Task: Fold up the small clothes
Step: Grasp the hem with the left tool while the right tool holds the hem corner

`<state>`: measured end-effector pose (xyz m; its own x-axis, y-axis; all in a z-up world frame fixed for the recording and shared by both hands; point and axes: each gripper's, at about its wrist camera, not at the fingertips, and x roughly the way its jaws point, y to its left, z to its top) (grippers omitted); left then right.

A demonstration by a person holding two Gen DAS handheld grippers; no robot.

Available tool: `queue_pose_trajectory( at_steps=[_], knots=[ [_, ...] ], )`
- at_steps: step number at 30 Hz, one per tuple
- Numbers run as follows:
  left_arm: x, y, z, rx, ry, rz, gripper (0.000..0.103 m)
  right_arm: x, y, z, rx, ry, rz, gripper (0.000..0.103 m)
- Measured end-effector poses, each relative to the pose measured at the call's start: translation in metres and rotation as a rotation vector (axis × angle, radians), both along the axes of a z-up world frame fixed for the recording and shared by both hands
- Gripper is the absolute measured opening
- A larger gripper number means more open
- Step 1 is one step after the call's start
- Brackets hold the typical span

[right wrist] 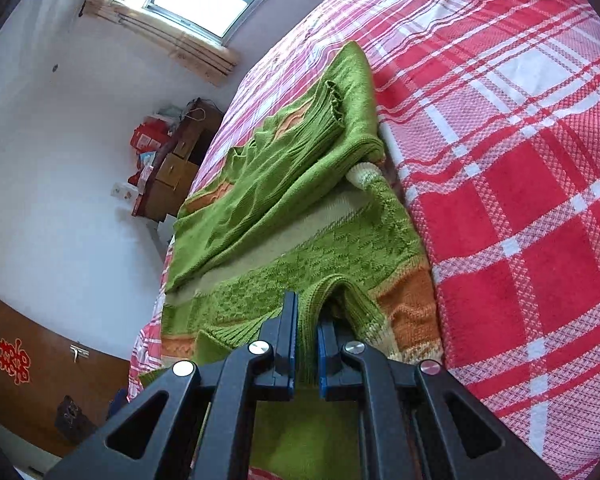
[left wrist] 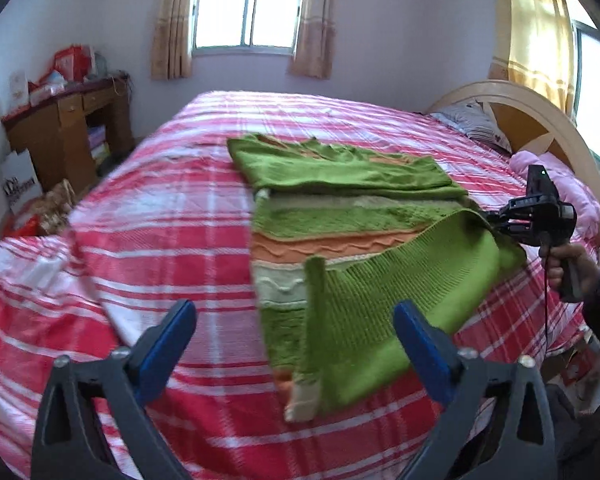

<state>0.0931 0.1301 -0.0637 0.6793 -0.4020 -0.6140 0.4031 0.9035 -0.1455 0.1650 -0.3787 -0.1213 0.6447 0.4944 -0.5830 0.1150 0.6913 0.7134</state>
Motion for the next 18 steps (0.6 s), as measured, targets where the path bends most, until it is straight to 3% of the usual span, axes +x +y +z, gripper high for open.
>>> queue_pose_trajectory(
  at_steps=[4,6,9,10,11,12,13,16,18],
  knots=[
    [0.017,-0.013,-0.018,-0.046,0.1,-0.012,0.057,-0.001,0.001,-0.002,0.0,-0.003,0.0,0.007],
    [0.019,-0.02,-0.024,-0.069,0.125,-0.034,0.056,-0.001,0.003,-0.002,-0.004,-0.004,0.0,0.007],
    [0.022,-0.03,-0.033,-0.032,0.15,-0.029,0.056,-0.003,0.002,-0.002,-0.013,-0.01,0.001,0.007],
    [0.023,-0.03,-0.036,-0.029,0.152,-0.021,0.051,-0.003,0.003,-0.003,-0.015,-0.013,0.001,0.007],
    [0.023,-0.03,-0.038,-0.038,0.157,-0.011,0.043,-0.003,0.004,-0.003,-0.016,-0.017,0.003,0.007],
    [0.024,-0.029,-0.039,-0.056,0.165,-0.012,0.022,-0.003,0.004,-0.003,-0.015,-0.021,0.003,0.008],
    [0.024,-0.028,-0.04,-0.074,0.173,-0.015,0.01,-0.003,0.003,-0.003,-0.011,-0.022,0.003,0.008],
    [0.024,-0.024,-0.041,-0.093,0.174,0.003,0.007,-0.003,-0.002,-0.004,0.029,0.003,-0.002,0.008],
    [0.025,-0.023,-0.041,-0.09,0.168,0.013,0.007,-0.004,-0.01,-0.003,0.111,0.013,-0.002,0.009]
  ],
)
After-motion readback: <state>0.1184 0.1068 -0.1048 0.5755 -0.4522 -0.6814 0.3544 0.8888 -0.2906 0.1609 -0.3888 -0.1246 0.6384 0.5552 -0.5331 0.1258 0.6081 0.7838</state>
